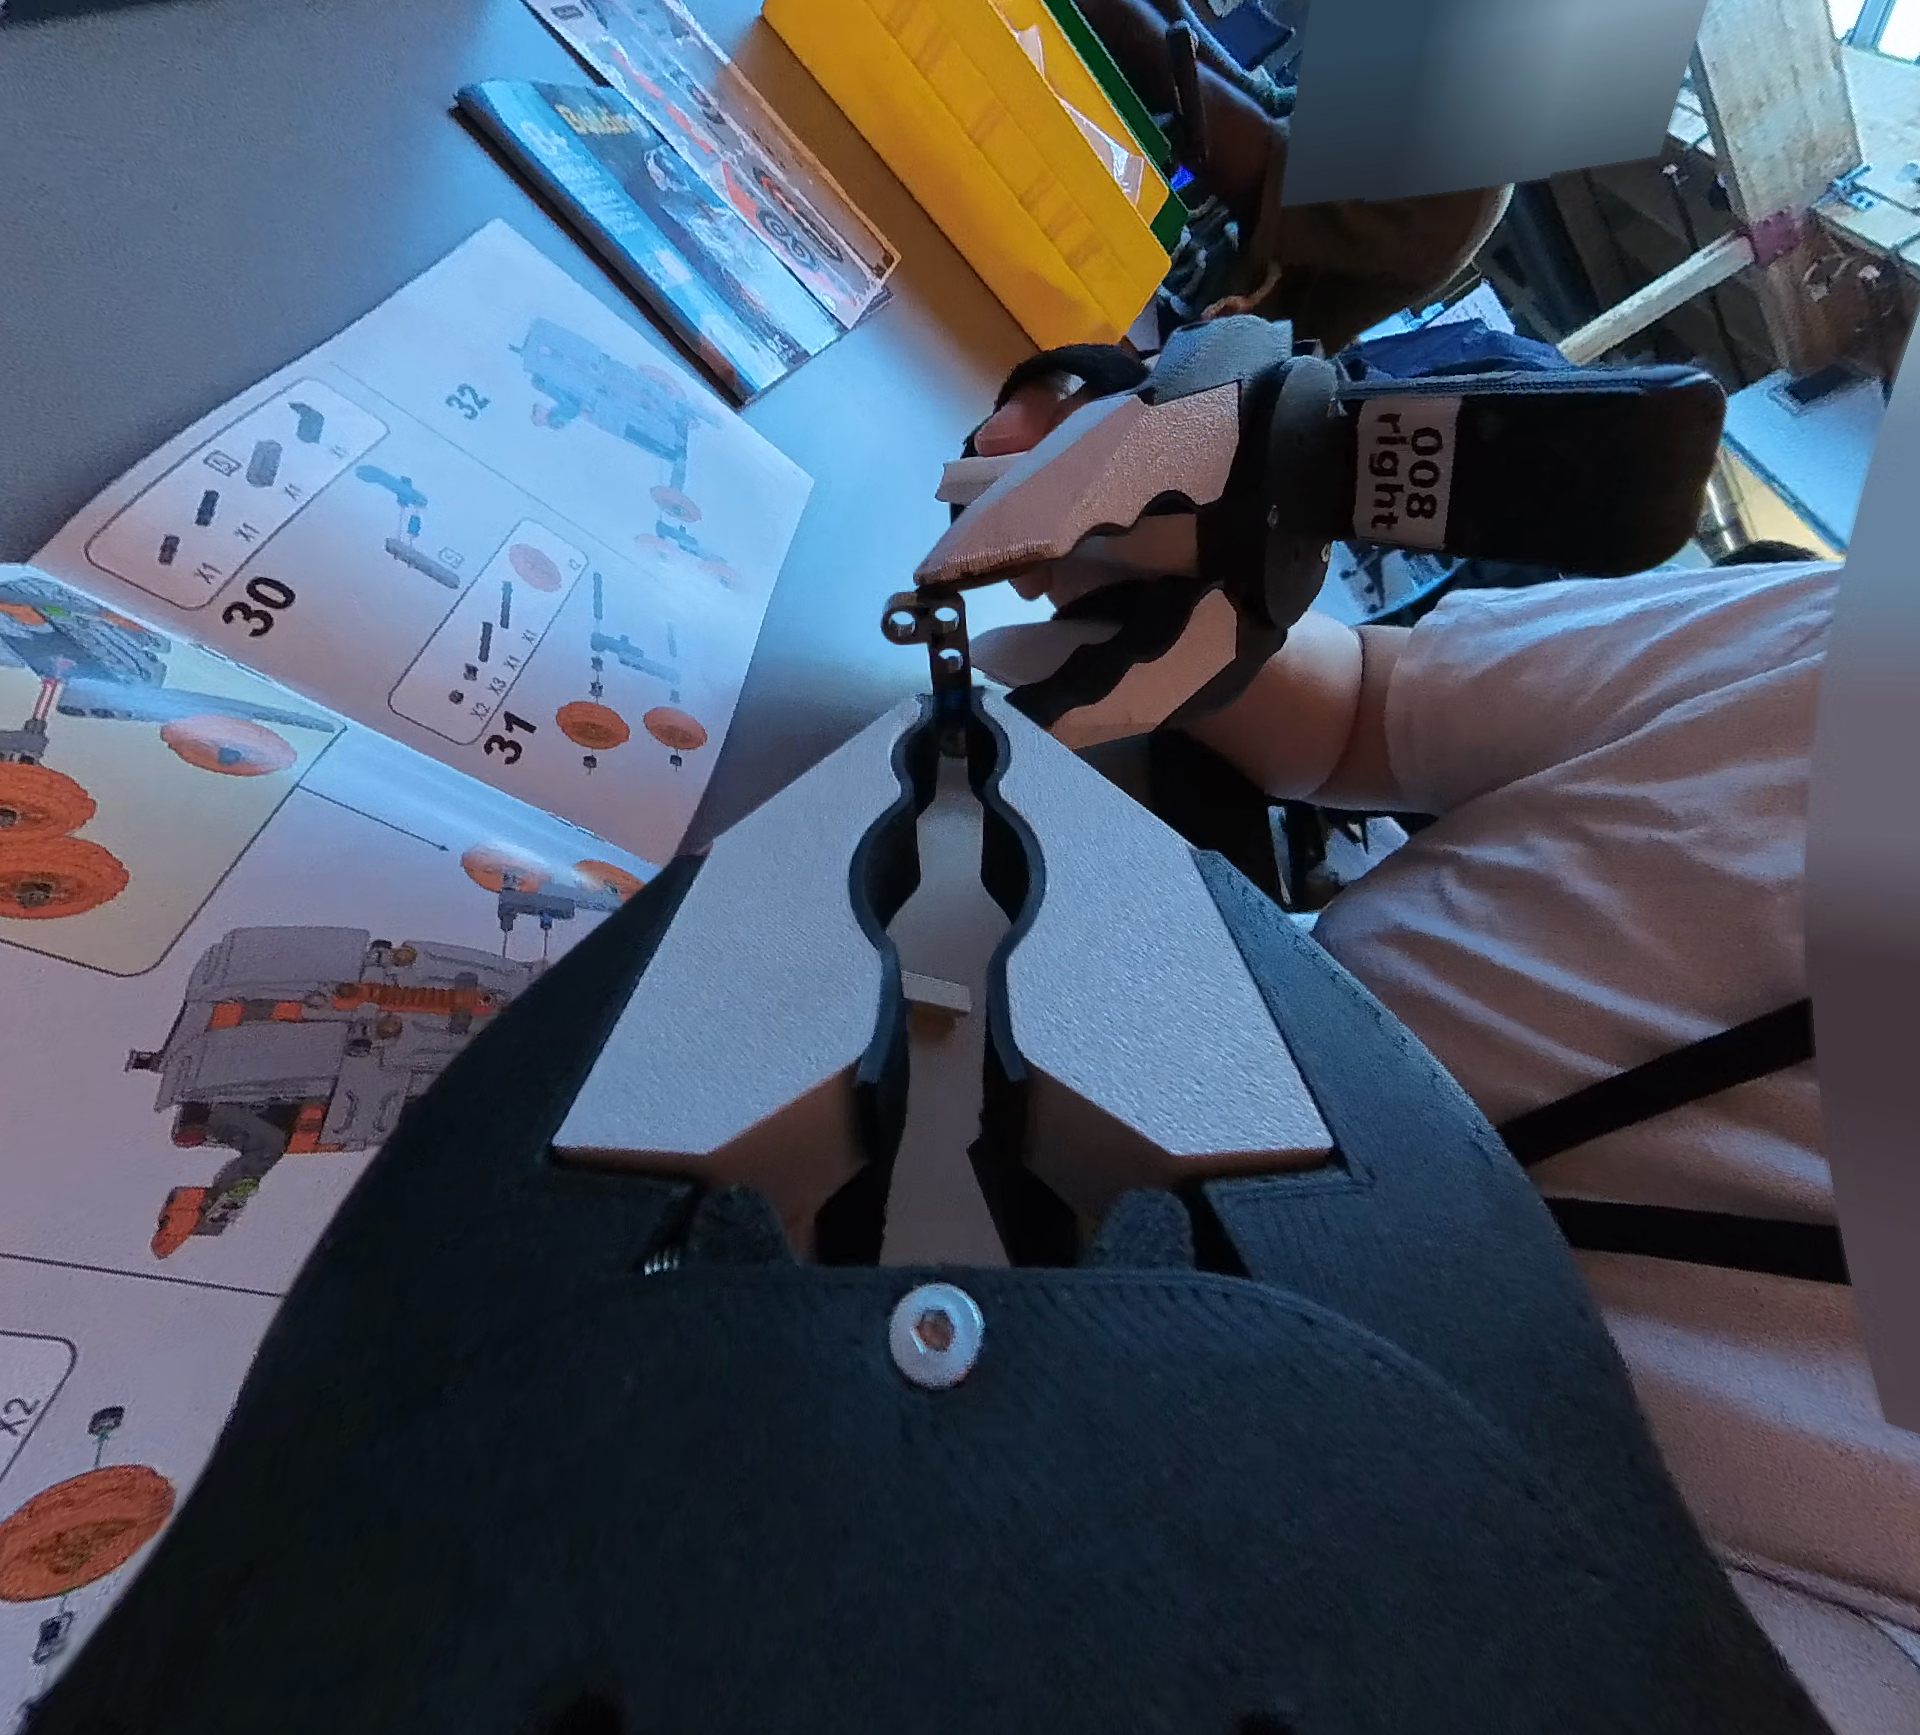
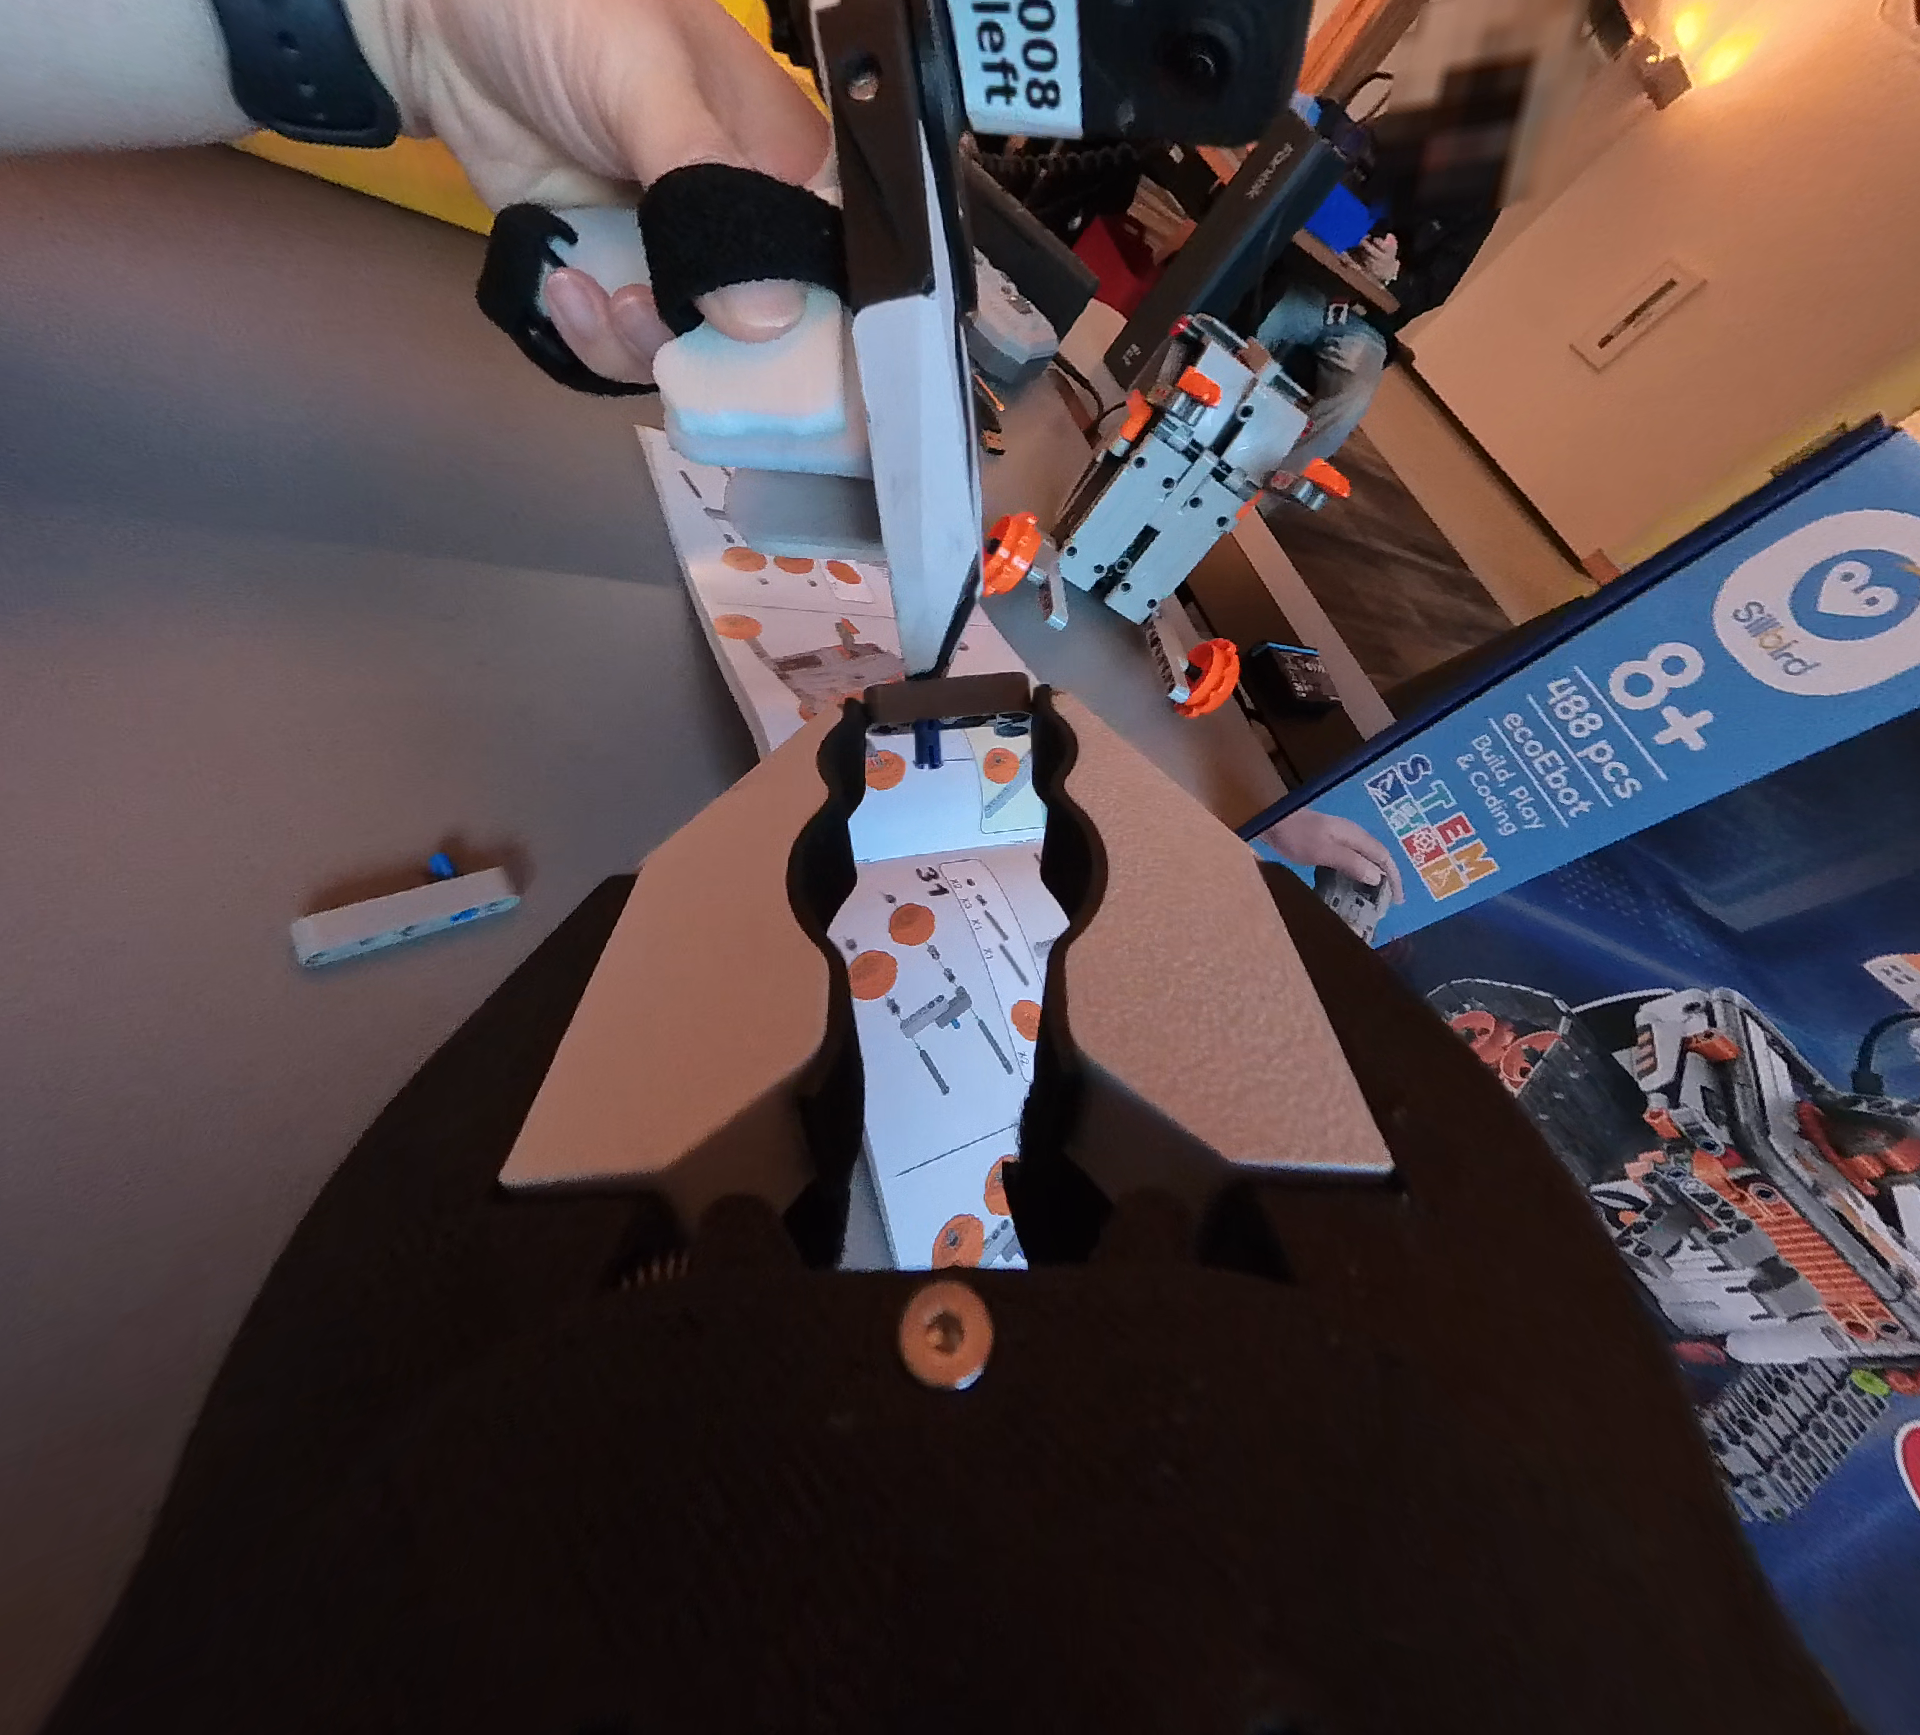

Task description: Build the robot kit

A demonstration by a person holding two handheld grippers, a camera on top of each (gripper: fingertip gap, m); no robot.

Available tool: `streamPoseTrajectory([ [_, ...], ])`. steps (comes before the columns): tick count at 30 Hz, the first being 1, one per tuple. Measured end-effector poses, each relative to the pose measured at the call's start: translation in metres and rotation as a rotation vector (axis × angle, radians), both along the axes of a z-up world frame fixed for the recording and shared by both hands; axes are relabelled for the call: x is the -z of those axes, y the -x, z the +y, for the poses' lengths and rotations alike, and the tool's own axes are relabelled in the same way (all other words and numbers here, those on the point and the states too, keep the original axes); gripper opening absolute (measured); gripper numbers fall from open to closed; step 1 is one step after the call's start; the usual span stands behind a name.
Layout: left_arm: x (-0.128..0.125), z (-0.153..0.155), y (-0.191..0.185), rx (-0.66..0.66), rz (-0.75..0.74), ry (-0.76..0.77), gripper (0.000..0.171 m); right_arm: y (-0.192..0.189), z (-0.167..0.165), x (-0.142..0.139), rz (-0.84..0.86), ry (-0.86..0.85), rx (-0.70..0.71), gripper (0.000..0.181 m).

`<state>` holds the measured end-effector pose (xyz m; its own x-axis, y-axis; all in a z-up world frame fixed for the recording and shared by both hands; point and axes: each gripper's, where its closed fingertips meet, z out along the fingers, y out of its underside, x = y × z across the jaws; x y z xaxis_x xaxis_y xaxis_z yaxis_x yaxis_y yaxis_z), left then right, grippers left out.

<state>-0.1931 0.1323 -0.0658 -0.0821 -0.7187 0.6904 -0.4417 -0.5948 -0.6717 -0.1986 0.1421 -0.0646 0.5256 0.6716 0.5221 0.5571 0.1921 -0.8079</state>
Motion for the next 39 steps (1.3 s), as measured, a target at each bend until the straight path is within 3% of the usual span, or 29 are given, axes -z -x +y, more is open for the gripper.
streamPoseTrajectory([
  [5,0.001,-0.003,0.003,0.022,0.014,-0.021,0.002,0.002,-0.002,0.000,-0.003,-0.012,-0.018,0.032],
  [11,-0.004,0.006,0.008,-0.014,-0.002,-0.049,0.002,0.000,-0.007,-0.016,0.089,-0.013,-0.067,0.058],
  [14,-0.012,0.017,0.019,-0.072,-0.036,-0.050,0.002,0.008,-0.030,0.002,0.072,0.165,-0.233,0.055],
  [18,-0.026,0.034,0.036,-0.168,-0.104,-0.031,0.001,0.016,-0.066,0.056,-0.058,0.504,-0.385,0.062],
  [24,-0.050,0.043,0.052,-0.226,-0.209,-0.043,0.001,0.031,-0.079,0.089,-0.162,0.557,-0.435,0.057],
  [34,-0.061,0.050,0.063,-0.273,-0.257,-0.043,0.001,0.031,-0.078,0.097,-0.131,0.654,-0.426,0.040],
  [39,-0.067,0.053,0.071,-0.305,-0.271,-0.060,0.001,0.031,-0.078,0.097,-0.134,0.655,-0.422,0.040],
])
